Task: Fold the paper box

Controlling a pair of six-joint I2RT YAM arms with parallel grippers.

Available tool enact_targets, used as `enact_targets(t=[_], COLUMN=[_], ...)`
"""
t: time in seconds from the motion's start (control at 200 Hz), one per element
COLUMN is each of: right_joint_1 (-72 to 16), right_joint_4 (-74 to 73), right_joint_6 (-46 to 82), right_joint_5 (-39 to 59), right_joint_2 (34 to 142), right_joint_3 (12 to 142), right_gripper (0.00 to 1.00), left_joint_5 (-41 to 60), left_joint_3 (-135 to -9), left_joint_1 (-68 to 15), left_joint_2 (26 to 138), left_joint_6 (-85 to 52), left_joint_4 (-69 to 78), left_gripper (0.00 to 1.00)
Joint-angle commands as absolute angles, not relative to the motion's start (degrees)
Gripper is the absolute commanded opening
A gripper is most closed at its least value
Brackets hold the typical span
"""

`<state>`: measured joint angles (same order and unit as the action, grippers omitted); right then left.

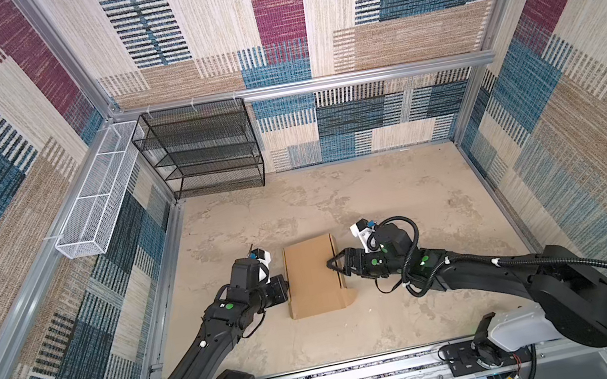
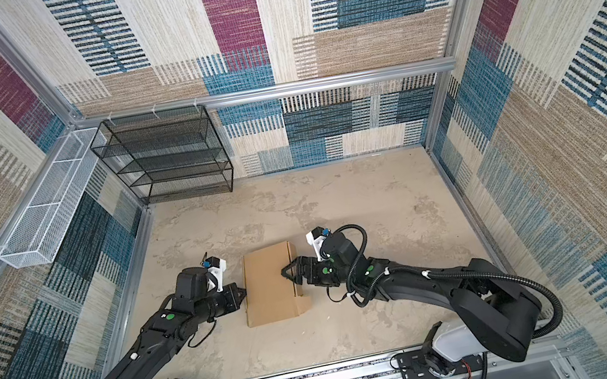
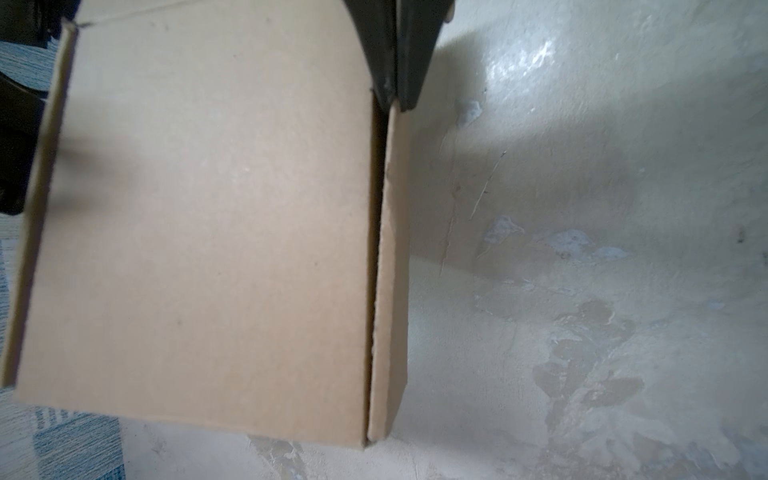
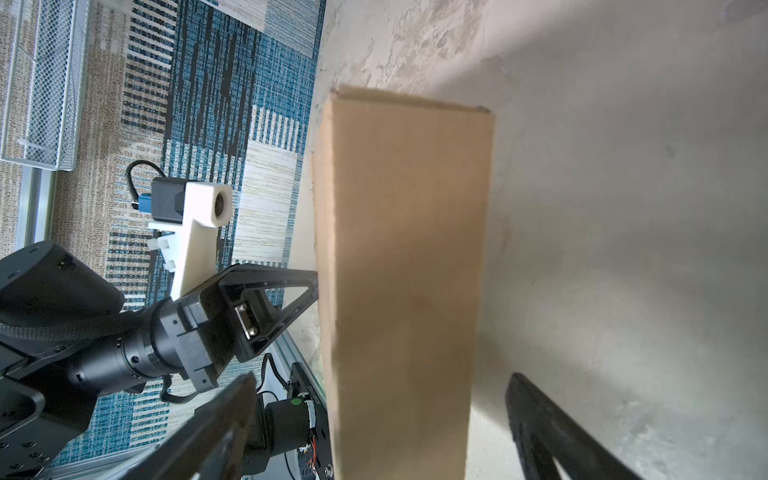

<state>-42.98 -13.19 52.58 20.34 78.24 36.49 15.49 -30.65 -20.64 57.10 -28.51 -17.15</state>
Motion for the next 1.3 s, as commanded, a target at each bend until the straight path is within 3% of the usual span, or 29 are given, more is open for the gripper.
enact_targets(t=[0.0, 0.511, 1.292], right_joint_1=[-42.75, -42.79, -43.15], right_joint_4=[-14.50, -23.02, -22.43], right_joint_6=[51.75, 54.09, 55.19], right_joint_5=[20.76, 27.75, 26.98], right_joint_2=[78.43, 86.03, 89.45], right_joint_3=[36.89, 42.80, 45.04], right_gripper=[0.96, 0.95, 0.91], left_joint_5=[17.04, 17.93, 16.26], left_joint_3=[-31.29, -33.31, -36.28], left_joint_1=[-20.65, -20.74, -25.22], left_joint_2=[56.62, 58.42, 62.53], left_joint_6=[-29.15, -29.18, -30.67], left_joint_4=[-16.65, -16.49, -14.10], left_gripper=[0.00, 0.00, 0.00])
